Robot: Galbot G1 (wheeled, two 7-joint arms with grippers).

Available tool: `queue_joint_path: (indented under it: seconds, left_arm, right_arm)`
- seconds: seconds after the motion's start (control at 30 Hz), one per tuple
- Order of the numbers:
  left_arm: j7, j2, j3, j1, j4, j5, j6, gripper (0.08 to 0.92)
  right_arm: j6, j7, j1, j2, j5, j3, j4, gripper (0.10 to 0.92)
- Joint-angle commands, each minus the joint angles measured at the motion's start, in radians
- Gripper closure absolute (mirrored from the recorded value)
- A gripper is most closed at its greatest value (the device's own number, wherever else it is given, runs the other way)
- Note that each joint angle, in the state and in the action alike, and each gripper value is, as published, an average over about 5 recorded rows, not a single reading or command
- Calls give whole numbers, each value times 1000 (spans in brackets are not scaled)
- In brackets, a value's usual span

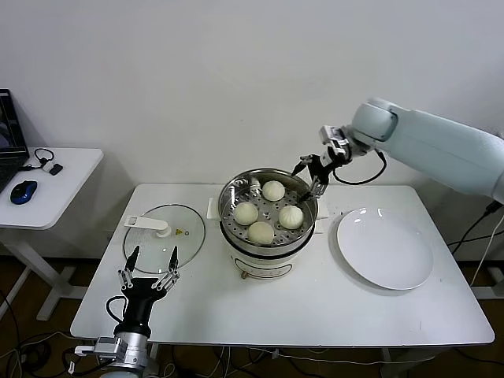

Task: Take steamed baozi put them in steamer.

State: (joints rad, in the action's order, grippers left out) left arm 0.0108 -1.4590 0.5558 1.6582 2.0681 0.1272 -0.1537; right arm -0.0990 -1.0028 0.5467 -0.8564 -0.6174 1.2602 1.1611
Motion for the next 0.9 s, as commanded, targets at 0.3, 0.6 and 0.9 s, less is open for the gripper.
queue_joint_path:
  seconds: [0.3, 0.6, 0.9]
  left_arm:
    - [-2, -12, -12, -7, 6, -30, 1, 177]
    - [-9, -15, -28, 3, 11, -40, -3, 177]
    - [-28, -13, -47, 9, 14, -48, -4, 177]
  right_arm:
    - [201, 605, -1281, 230, 108, -1428, 359, 203]
    - [325, 744, -1695, -6, 133, -1762, 452, 203]
    - [413, 781, -1948, -138, 80, -1875, 502, 203]
